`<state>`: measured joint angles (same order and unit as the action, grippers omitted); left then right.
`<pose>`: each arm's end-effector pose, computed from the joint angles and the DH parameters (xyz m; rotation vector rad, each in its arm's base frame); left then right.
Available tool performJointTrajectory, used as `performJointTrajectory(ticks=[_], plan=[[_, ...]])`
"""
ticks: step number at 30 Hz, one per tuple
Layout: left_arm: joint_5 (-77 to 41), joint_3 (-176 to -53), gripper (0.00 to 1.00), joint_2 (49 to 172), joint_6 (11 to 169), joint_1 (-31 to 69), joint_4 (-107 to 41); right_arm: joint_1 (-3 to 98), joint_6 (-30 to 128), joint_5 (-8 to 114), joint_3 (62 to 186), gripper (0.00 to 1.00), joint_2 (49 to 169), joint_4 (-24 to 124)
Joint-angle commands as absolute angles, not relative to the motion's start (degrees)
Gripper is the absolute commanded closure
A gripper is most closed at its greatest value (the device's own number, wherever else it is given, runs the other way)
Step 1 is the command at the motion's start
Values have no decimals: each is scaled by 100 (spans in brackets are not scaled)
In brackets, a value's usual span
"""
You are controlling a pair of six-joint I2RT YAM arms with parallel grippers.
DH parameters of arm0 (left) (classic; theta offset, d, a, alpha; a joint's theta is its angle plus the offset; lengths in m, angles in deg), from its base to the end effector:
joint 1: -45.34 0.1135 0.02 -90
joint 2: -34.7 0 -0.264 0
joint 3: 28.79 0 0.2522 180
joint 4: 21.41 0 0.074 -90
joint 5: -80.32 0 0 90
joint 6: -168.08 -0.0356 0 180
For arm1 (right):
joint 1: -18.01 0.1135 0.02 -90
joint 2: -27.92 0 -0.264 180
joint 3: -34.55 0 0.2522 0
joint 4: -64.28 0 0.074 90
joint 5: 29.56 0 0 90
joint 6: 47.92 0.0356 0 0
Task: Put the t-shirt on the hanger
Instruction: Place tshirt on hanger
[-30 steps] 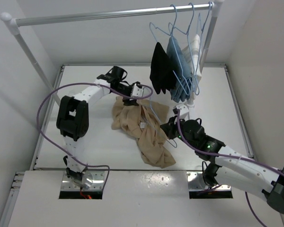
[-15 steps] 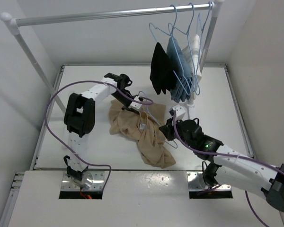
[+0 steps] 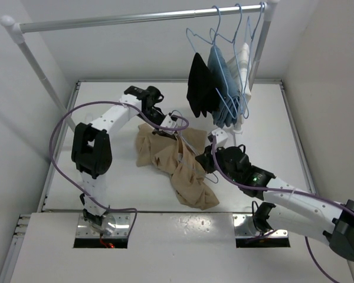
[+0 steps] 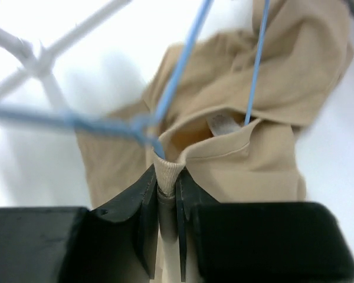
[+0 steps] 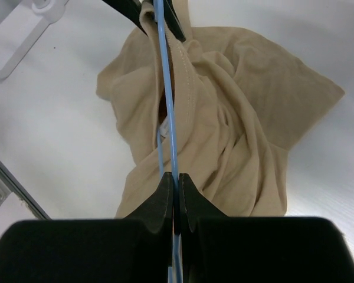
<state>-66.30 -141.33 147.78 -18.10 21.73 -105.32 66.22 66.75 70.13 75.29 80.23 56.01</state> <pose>0.3406 -0.1813 0.2608 2.0351 1.1100 -0.9397 0.1433 0.1513 0.2348 -0.2871 1.9530 0.6876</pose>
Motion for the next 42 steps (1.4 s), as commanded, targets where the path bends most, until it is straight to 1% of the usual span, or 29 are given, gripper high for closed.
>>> performJointTrajectory(ticks=[1,2,3,4,5,6,14,17,18,19,21,22,23,24,26,27,28,31,32,33,34,35,36,37,38,39,40,42], plan=[[-7481,-14169,80,14299,-1807,2003,-10961,6600,6556,7134,7836,100,8152,5983],[-7428,-14082,80,14299,-1807,2003,-10961,6600,6555,7134,7837,100,8153,6044],[-7428,-14029,82,14299,-1807,2003,-10961,6600,6555,7134,7837,100,8153,6045],[-7367,-13933,91,14238,-1807,1951,-10961,6600,6555,7134,7837,100,8205,6045],[-7366,-13932,97,14237,-1807,1950,-10961,6600,6555,7134,7837,100,8206,6045],[-7297,-13853,100,14237,-1807,1950,-10961,6600,6555,7134,7837,100,8206,6045],[-7164,-13852,100,14132,-1640,2125,-10961,6600,6502,7134,7837,100,8100,6045],[-7086,-13852,100,14079,-1588,2126,-10961,6600,6379,7134,8038,100,8100,5835],[-7033,-13852,100,14018,-1517,2126,-10961,6600,6310,7134,8117,94,8170,5730],[-6919,-13922,100,14017,-1517,2187,-10961,6600,6309,7134,8318,75,8249,5615],[-6849,-13923,100,13886,-1281,2248,-10821,6600,6309,7134,8539,53,8328,5221],[-6778,-13923,100,13885,-1175,2345,-10742,6600,6309,7221,8775,46,8329,5088],[-6778,-13853,100,13729,-1035,2467,-10533,6600,6309,7395,8890,32,8390,4826],[-6778,-13852,100,13666,-633,2530,-10391,6600,6361,7528,9004,27,8390,4710],[-6725,-13582,100,13465,-52,2670,-9805,6600,6607,7931,9295,21,8312,4552],[-6725,-13467,100,13377,612,2793,-9575,6600,6721,8012,9461,19,8311,4464],[-6673,-13327,100,13280,871,2846,-9381,6652,6774,8082,9541,17,8241,4463],[-6322,-12598,100,12788,1925,2926,-8661,6653,6915,8135,9901,17,8241,4217],[-5981,-12352,100,12639,2277,2987,-8128,6653,6976,8083,10006,17,8319,4139],[-5786,-11871,100,12490,2585,2987,-7879,6653,6977,8031,10251,17,8398,3938],[-5593,-11640,100,12218,3110,2987,-7659,6713,6977,7978,10393,17,8651,3796],[-5191,-11438,100,12094,3411,3048,-7213,6714,6977,7908,10742,21,8819,3638],[-4978,-11096,100,11971,3727,3049,-6991,6775,6977,7907,10937,23,9012,3263],[-4776,-10945,100,11735,4383,3118,-6771,6854,7029,7907,11130,25,9441,3059],[-4347,-10682,100,11619,4677,3119,-6403,6907,7030,7907,11489,30,9662,2848],[-4169,-10558,100,11487,4888,3171,-6261,6960,7125,7907,11658,32,9873,2472],[-4019,-10443,100,11364,5204,3172,-6146,7073,7266,7907,11799,34,10084,2320],[-3711,-10137,100,11022,5443,3224,-5918,7266,7390,7837,11967,34,10497,2152]])
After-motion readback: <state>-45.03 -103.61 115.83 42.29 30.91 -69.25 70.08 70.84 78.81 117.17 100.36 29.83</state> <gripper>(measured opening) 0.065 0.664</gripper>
